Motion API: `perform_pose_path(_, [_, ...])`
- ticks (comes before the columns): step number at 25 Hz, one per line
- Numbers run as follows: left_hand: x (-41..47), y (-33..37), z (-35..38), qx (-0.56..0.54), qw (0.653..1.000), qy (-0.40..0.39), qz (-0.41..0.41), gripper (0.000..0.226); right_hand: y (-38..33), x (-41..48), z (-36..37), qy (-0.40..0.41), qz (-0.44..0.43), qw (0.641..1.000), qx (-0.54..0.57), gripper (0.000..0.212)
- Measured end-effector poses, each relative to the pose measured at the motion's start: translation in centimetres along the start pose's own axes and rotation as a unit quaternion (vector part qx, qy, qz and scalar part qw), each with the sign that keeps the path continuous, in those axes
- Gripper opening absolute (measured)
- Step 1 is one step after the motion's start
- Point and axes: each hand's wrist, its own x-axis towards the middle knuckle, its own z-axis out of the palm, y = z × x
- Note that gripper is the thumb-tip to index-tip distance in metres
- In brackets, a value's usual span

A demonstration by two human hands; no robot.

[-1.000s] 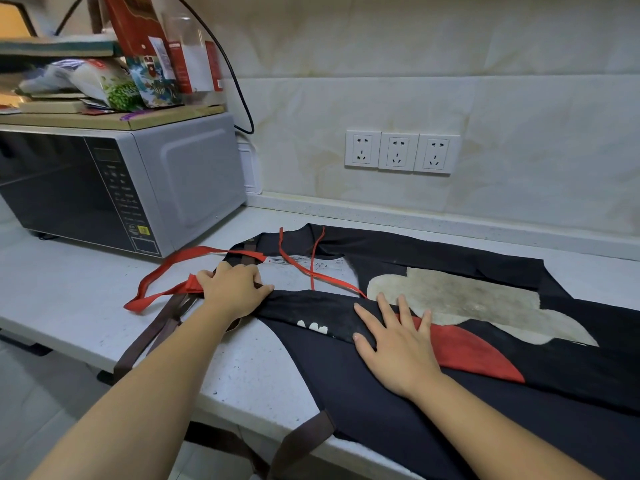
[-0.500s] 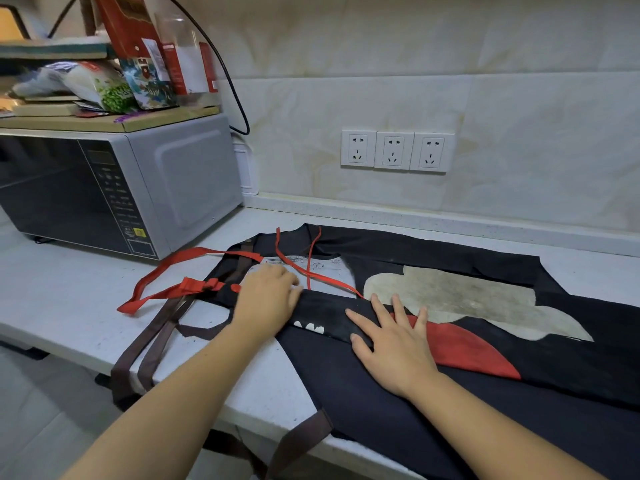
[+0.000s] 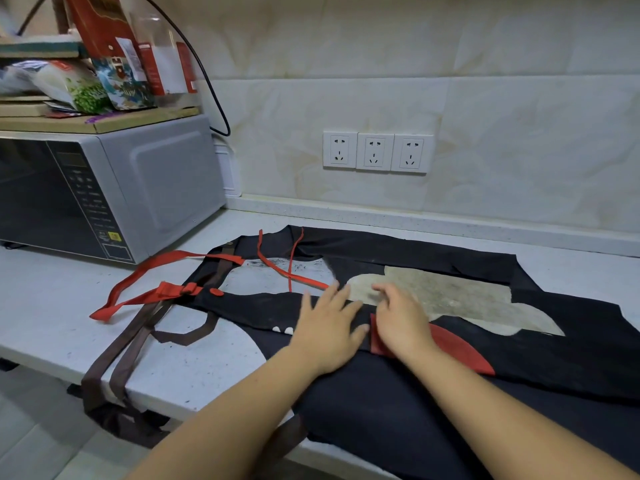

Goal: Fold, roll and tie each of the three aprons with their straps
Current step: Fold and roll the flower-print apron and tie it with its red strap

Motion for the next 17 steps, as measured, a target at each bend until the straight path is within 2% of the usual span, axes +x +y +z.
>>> perform_pose_path(2, [0.9, 2.9, 0.7, -0.017, 0.999, -0.012, 0.047, 0.057, 2.0, 2.6, -1.6, -0.020, 0.012, 0.995, -0.102, 0.049])
perform_pose_path(5, [2.2, 5.4, 1.2, -0.028, 0.997, -0.054, 0.046, 0.058, 4.6, 6.1, -3.8, -0.109, 0.039, 0.962, -0.247, 0.069])
perform_pose_path(7, [2.5, 5.9, 1.8, -0.032, 0.996, -0.071, 0.033, 0.057, 5.7, 8.0, -4.7, -0.143, 0.050, 0.952, -0.267, 0.078])
perform_pose_path(9, [2.5, 5.9, 2.2, -0.028, 0.997, -0.069, 0.028, 0.057, 6.1, 9.2, -5.3, -0.159, 0.057, 0.950, -0.262, 0.078])
perform_pose_path(11, [2.4, 5.8, 2.4, -0.029, 0.998, -0.055, 0.027, 0.056, 5.9, 9.7, -6.0, -0.154, 0.041, 0.944, -0.287, 0.070])
perform_pose_path(13, [2.4, 5.7, 2.5, -0.032, 0.998, -0.045, 0.028, 0.056, 5.6, 9.2, -6.9, -0.137, -0.004, 0.942, -0.308, 0.048])
perform_pose_path(15, [2.3, 5.7, 2.6, -0.041, 0.998, -0.030, 0.027, 0.056, 5.3, 7.8, -7.6, -0.089, -0.059, 0.950, -0.295, 0.028])
perform_pose_path(17, [2.3, 5.6, 2.6, -0.055, 0.998, -0.012, 0.021, 0.059, 5.0, 5.5, -8.1, -0.049, -0.114, 0.948, -0.292, 0.020])
